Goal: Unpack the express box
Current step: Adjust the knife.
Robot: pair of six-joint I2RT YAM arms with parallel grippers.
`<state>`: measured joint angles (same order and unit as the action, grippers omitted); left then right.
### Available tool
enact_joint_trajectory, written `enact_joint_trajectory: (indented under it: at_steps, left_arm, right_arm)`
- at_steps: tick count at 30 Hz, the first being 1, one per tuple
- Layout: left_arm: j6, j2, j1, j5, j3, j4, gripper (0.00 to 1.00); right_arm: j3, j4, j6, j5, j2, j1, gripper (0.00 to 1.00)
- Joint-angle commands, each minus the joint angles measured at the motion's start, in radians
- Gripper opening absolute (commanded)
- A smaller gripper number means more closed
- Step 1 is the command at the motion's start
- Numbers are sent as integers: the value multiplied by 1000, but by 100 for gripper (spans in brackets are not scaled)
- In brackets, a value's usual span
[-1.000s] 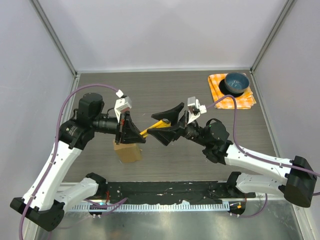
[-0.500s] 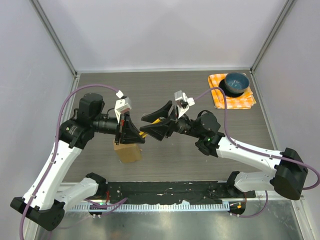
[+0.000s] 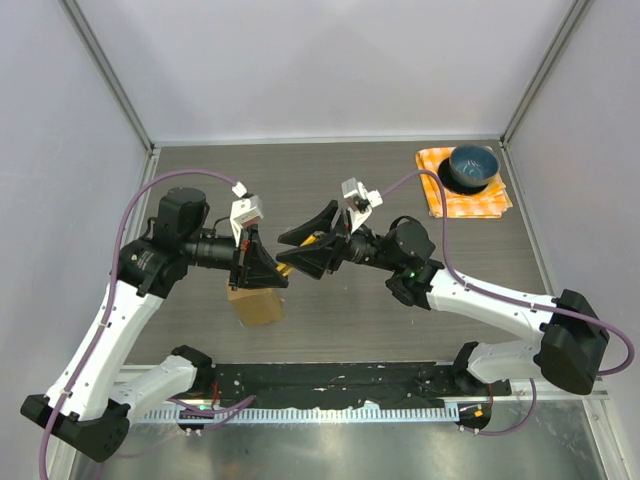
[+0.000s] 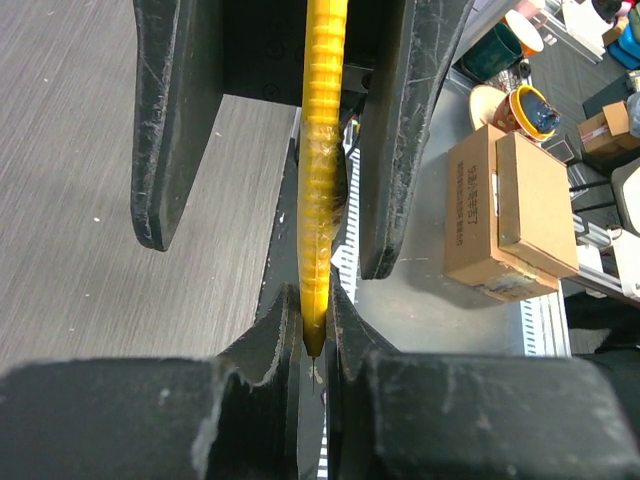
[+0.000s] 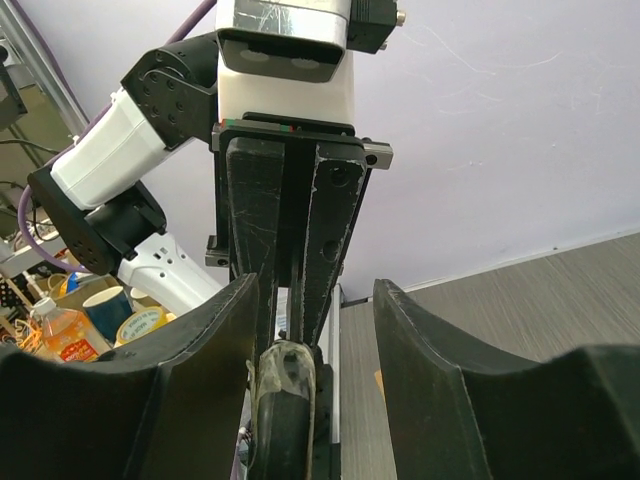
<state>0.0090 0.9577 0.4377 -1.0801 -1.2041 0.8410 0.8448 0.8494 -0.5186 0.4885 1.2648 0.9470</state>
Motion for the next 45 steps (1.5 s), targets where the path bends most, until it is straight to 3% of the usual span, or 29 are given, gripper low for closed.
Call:
enact_joint_trajectory:
  at_steps: [1, 8, 14, 22, 35, 45]
  left_arm:
    - [-4, 7, 3, -1, -49, -65, 0]
    - [-4, 0, 3, 3, -46, -62, 0]
    - [-4, 6, 3, -12, -46, -60, 0]
    - [-4, -7, 4, -35, -28, -57, 0]
    - [3, -13, 10, -46, -26, -31, 0]
    - [25, -13, 15, -55, -32, 6, 0]
  right_arm:
    - [40, -27, -12, 93, 42, 19, 56]
    - [10, -24, -11, 173, 24, 22, 54]
    - [-21, -15, 0, 151, 1, 22, 45]
    - [7, -27, 43, 87, -24, 19, 45]
    - [51, -36, 40, 114, -25, -7, 44]
    - [68, -24, 32, 134, -8, -7, 9]
